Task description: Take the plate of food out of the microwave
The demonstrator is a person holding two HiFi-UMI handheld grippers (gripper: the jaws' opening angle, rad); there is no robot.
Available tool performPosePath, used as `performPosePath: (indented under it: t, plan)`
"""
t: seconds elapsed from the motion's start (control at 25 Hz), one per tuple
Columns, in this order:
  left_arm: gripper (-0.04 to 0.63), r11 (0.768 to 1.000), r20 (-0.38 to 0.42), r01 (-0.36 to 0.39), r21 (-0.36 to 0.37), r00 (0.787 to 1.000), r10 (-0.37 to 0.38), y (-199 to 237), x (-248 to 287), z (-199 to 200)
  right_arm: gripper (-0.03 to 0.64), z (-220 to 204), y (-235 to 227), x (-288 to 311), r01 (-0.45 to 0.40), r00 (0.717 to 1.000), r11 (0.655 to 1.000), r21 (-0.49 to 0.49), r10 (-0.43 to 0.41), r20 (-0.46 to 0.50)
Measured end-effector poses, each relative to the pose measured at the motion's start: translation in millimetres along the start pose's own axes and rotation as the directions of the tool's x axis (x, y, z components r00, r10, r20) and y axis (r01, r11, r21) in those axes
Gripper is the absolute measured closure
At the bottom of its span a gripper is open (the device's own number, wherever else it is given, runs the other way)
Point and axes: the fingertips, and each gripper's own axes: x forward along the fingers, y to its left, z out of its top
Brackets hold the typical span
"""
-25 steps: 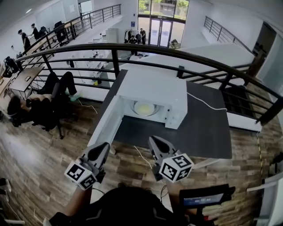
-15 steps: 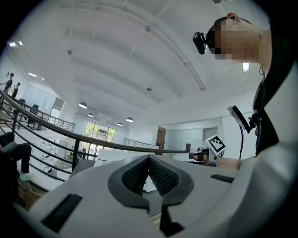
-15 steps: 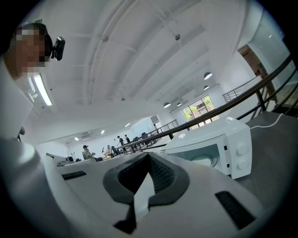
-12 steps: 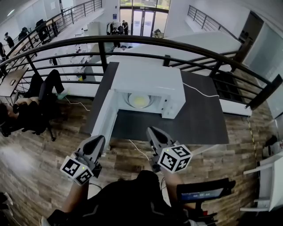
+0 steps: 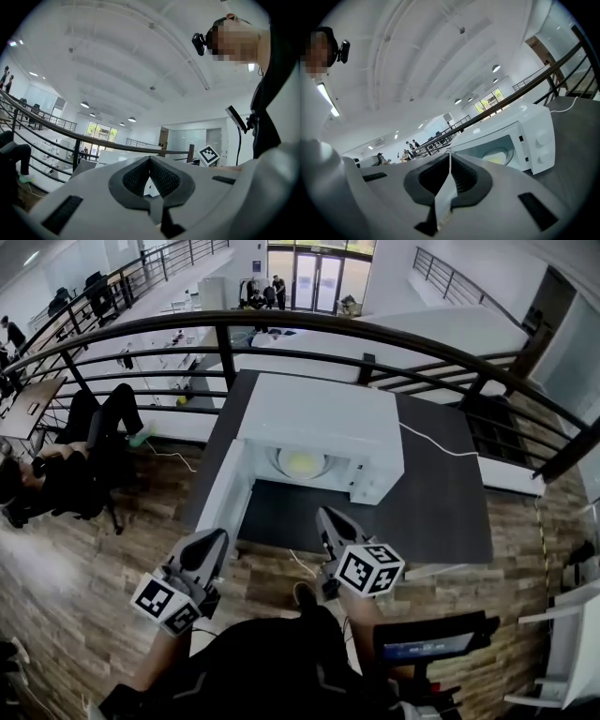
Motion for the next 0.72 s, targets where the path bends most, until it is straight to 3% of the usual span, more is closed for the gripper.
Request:
performPosePath:
  t: [0.12, 0.36, 0.72]
  plan:
    - [0.591, 0.998, -0.031, -0.05, 0.036, 0.998, 0.051, 5, 11, -5, 0.59, 8, -22, 12, -0.013, 1.0, 1.0, 0.028, 0.013, -0.001]
    - [0.591, 0.994, -0.012, -0.087, 0.065, 0.996, 0.088, 12, 29, 0, 0.555, -2, -63, 46, 0.0, 1.0, 0.985, 0.171, 0.003, -0.015]
    - [0.591, 0.988, -0.012, -0.125, 0.092, 0.992, 0.127, 14, 57, 1, 0.546, -17, -129, 74, 0.079, 0.996, 0.97, 0.231, -0.068, -0.051]
